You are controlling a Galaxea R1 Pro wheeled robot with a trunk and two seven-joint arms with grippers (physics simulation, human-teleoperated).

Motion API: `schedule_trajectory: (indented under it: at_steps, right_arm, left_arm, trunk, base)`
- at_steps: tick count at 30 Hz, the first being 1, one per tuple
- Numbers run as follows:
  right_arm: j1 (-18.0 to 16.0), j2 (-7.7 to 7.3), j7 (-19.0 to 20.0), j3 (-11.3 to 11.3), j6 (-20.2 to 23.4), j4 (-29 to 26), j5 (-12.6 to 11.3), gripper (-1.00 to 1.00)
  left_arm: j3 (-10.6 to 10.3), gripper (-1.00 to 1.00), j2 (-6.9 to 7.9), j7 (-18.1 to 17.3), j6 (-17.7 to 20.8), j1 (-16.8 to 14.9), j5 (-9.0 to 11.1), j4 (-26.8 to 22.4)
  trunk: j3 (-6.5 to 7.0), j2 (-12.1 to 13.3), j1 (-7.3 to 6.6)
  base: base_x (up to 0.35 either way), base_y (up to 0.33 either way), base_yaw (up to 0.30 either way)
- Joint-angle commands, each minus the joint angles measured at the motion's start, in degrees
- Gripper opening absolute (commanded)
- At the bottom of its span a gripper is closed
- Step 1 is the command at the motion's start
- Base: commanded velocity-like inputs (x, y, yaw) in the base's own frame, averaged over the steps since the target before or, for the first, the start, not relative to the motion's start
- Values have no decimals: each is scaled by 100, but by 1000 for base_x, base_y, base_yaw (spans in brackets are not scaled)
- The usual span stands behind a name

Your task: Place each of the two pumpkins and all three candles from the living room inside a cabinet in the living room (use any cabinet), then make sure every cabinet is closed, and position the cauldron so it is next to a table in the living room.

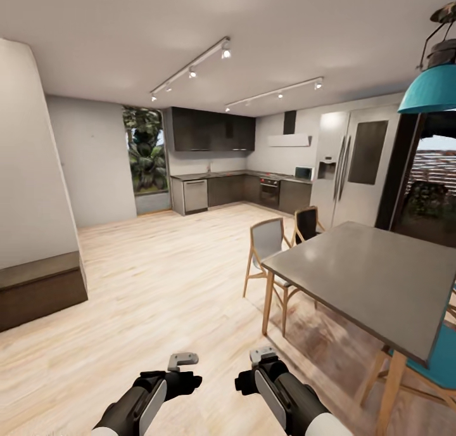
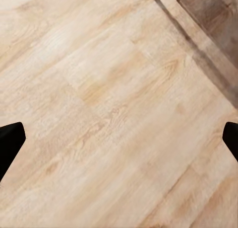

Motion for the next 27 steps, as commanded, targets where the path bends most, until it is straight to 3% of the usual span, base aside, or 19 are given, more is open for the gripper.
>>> schedule_trajectory:
  at_steps: [1, 15, 27]
  right_arm:
    - [-4, 0, -53, 17, 17, -6, -61, 100]
    - [-4, 0, -53, 155, 17, -6, -61, 100]
    - [-4, 0, -53, 157, 14, -6, -61, 100]
  left_arm:
    - [-16, 100, 3, 15, 31, -4, 58, -7]
    - [-7, 100, 4, 12, 31, -4, 60, -7]
    - [-6, 100, 4, 14, 31, -4, 76, -7]
  trunk:
    - [-9, -5, 2]
    - [-9, -5, 2]
    - [-9, -5, 2]
  base:
    - [134, -120, 291]
    - [48, -22, 291]
    - [250, -64, 263]
